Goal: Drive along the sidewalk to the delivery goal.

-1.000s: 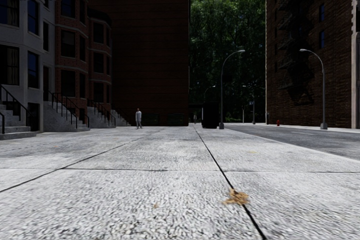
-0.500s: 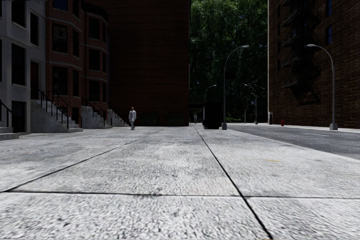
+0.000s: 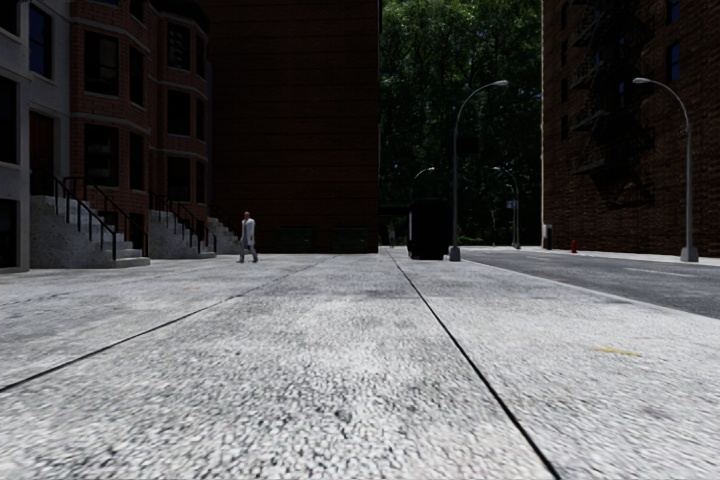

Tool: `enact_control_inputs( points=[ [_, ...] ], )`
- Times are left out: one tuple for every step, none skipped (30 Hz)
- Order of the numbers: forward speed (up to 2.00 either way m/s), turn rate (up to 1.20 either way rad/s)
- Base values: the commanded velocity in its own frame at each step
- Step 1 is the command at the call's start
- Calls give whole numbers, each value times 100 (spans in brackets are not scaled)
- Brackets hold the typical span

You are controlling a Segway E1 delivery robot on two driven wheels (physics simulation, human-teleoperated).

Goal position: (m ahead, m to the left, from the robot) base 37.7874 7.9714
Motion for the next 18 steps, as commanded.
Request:
enact_control_inputs(
  points=[
    [196,0],
    [196,0],
    [196,0],
    [196,0],
    [196,0],
    [196,0],
    [196,0],
    [196,0],
    [196,0],
    [196,0],
    [196,0],
    [196,0],
    [196,0],
    [196,0],
    [196,0],
    [196,0],
    [196,0],
    [196,0]
  ],
)
